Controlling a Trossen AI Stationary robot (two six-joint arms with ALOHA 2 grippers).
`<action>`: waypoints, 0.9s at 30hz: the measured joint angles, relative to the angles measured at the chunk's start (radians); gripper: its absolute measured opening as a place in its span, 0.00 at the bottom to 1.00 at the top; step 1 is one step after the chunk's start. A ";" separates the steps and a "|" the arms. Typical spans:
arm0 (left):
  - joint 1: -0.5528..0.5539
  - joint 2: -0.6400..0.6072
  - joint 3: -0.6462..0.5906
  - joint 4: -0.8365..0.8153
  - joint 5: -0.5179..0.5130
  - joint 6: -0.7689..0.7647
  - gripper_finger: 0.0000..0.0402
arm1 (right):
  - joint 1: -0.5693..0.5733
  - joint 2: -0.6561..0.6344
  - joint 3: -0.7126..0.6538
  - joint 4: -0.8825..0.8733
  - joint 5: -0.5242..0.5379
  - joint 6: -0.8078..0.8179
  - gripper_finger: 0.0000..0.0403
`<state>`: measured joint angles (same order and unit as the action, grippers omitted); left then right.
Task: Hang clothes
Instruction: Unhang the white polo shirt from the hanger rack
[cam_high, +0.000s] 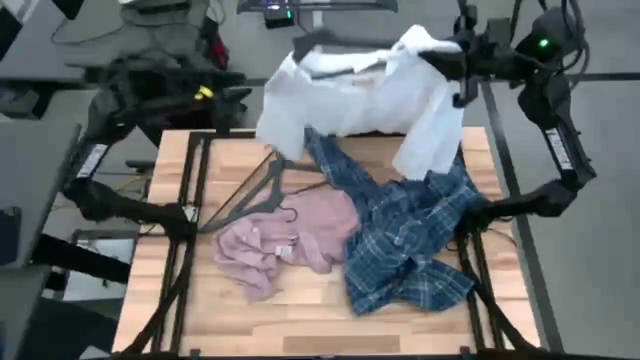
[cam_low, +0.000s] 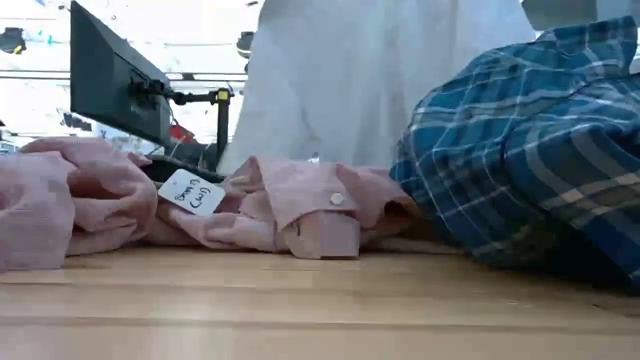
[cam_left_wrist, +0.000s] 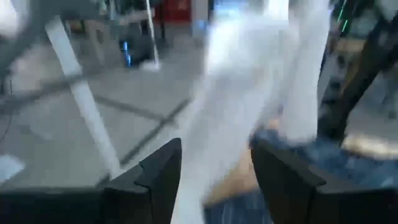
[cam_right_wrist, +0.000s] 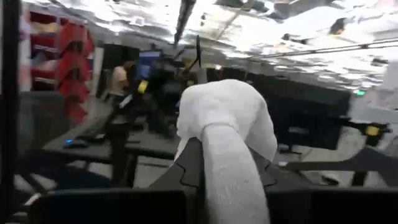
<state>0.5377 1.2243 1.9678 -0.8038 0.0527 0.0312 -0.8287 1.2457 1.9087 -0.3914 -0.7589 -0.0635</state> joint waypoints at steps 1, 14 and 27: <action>-0.021 0.000 0.016 0.014 0.000 -0.006 0.44 | 0.011 -0.006 0.000 -0.004 0.001 -0.010 0.08; -0.252 0.127 0.026 0.147 -0.061 0.059 0.44 | 0.186 -0.025 0.000 -0.071 -0.003 -0.032 0.08; -0.362 0.188 0.135 0.095 -0.153 0.159 0.44 | 0.220 -0.016 0.000 -0.086 0.045 -0.050 0.08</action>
<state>0.1757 1.4128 2.1032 -0.7089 -0.1001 0.1902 -0.6086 1.2297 1.9083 -0.4771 -0.7143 -0.1139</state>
